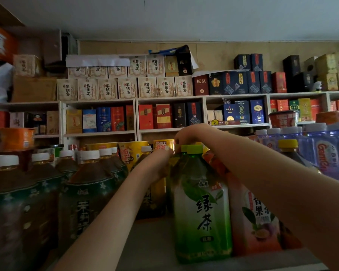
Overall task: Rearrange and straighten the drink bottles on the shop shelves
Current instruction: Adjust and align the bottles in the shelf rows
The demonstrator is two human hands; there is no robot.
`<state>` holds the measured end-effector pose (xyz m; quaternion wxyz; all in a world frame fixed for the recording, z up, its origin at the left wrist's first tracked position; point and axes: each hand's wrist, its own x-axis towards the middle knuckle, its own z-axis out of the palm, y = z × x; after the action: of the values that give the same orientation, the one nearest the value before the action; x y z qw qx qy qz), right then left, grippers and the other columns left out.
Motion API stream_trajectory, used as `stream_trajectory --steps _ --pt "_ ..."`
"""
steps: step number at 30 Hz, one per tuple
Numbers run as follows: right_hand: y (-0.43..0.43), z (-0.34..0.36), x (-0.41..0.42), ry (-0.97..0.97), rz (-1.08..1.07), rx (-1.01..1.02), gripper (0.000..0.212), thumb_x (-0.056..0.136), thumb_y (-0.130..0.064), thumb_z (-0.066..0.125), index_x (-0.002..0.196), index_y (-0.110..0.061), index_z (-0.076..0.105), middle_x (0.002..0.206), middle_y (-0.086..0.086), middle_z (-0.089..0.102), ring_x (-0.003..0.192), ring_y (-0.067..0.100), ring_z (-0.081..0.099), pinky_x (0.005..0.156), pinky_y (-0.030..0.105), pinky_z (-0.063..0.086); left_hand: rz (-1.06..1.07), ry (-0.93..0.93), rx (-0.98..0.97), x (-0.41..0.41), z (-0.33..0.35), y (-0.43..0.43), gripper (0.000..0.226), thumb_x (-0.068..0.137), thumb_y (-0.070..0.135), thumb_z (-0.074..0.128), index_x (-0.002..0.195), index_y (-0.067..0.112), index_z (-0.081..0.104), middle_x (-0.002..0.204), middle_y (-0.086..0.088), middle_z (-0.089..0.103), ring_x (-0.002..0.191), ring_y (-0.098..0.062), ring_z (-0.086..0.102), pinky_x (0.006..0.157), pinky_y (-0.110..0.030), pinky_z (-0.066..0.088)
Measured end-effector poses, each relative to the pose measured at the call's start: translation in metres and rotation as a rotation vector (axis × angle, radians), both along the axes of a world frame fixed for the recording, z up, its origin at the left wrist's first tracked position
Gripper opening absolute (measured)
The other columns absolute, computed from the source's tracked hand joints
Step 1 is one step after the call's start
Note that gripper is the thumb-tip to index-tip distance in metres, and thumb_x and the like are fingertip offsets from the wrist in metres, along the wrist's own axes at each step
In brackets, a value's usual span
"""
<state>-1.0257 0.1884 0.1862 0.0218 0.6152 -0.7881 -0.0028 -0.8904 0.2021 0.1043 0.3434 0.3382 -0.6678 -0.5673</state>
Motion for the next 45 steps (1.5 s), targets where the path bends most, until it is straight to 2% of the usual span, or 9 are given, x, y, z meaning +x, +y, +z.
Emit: stream_trajectory --steps 3,9,13,17,20,30,36,40,45 --pt "0.004 0.002 0.000 0.065 0.050 -0.012 0.029 0.090 -0.027 0.059 0.113 -0.011 0.054 0.096 0.000 0.057 0.084 0.013 0.056 0.061 0.021 0.042 0.043 -0.077 -0.060 0.005 0.001 -0.002 0.032 0.094 0.025 0.048 0.120 0.007 0.051 0.083 -0.010 0.051 0.076 -0.021 0.050 0.071 -0.031 0.044" --pt "0.010 0.006 -0.001 -0.002 0.009 -0.030 0.016 0.093 -0.020 0.055 0.105 -0.010 0.052 0.096 0.004 0.056 0.074 0.012 0.055 0.054 0.020 0.041 0.018 -0.200 -0.173 0.004 0.003 0.006 0.028 0.092 0.031 0.048 0.114 0.014 0.055 0.114 -0.013 0.058 0.106 -0.026 0.054 0.098 -0.040 0.043" --pt "0.012 0.004 0.000 0.003 -0.017 -0.046 0.037 0.093 -0.022 0.055 0.125 -0.004 0.047 0.106 0.009 0.055 0.084 0.018 0.062 0.056 0.022 0.045 0.014 -0.303 -0.300 0.006 0.004 0.013 0.026 0.093 0.026 0.045 0.113 0.014 0.055 0.112 -0.012 0.059 0.106 -0.027 0.054 0.098 -0.043 0.044" --pt "0.025 0.016 0.014 -0.069 -0.017 -0.047 0.039 0.095 -0.027 0.052 0.127 -0.004 0.050 0.123 0.016 0.057 0.106 0.029 0.061 0.079 0.035 0.056 0.044 -0.515 -0.605 0.027 0.014 0.023 0.023 0.097 0.023 0.043 0.115 0.015 0.056 0.108 -0.004 0.058 0.097 -0.018 0.054 0.081 -0.032 0.045" --pt "0.033 0.027 0.039 -0.105 0.050 -0.013 0.046 0.096 -0.030 0.049 0.135 -0.006 0.045 0.133 0.015 0.052 0.118 0.030 0.054 0.096 0.039 0.049 0.060 -0.635 -0.826 0.057 0.040 0.031 0.029 0.096 0.019 0.047 0.122 0.013 0.056 0.120 -0.007 0.059 0.103 -0.018 0.056 0.089 -0.035 0.047" --pt "0.005 0.023 0.101 -0.020 0.056 0.174 0.077 0.087 -0.013 0.063 0.150 -0.019 0.018 0.149 0.009 0.035 0.131 0.030 0.041 0.099 0.045 0.046 0.273 -1.495 -1.100 0.116 0.095 0.020 0.065 0.087 0.041 0.060 0.142 0.015 0.038 0.143 -0.005 0.043 0.129 -0.025 0.042 0.104 -0.039 0.040" --pt "-0.013 0.012 0.108 0.081 0.042 0.226 0.072 0.090 -0.006 0.058 0.150 -0.020 0.019 0.150 0.011 0.031 0.130 0.028 0.043 0.096 0.039 0.049 0.079 -1.495 -0.979 0.115 0.088 -0.001 0.068 0.087 0.048 0.057 0.144 0.017 0.035 0.147 -0.004 0.038 0.132 -0.027 0.037 0.108 -0.042 0.035" --pt "-0.018 0.011 0.116 0.132 0.084 0.218 0.053 0.092 -0.019 0.057 0.140 -0.014 0.035 0.115 0.004 0.058 0.088 0.014 0.063 0.067 0.026 0.049 0.006 -1.493 -0.932 0.123 0.080 -0.013 0.060 0.090 0.047 0.053 0.141 0.019 0.040 0.142 -0.005 0.042 0.128 -0.026 0.041 0.104 -0.040 0.036" --pt "0.004 0.016 0.121 0.148 0.154 0.177 0.048 0.090 -0.029 0.060 0.132 -0.014 0.044 0.097 -0.002 0.061 0.081 0.012 0.062 0.067 0.027 0.047 -0.028 -1.421 -0.943 0.130 0.071 -0.010 0.061 0.093 0.051 0.045 0.144 0.019 0.035 0.147 -0.006 0.036 0.132 -0.027 0.036 0.106 -0.041 0.034"
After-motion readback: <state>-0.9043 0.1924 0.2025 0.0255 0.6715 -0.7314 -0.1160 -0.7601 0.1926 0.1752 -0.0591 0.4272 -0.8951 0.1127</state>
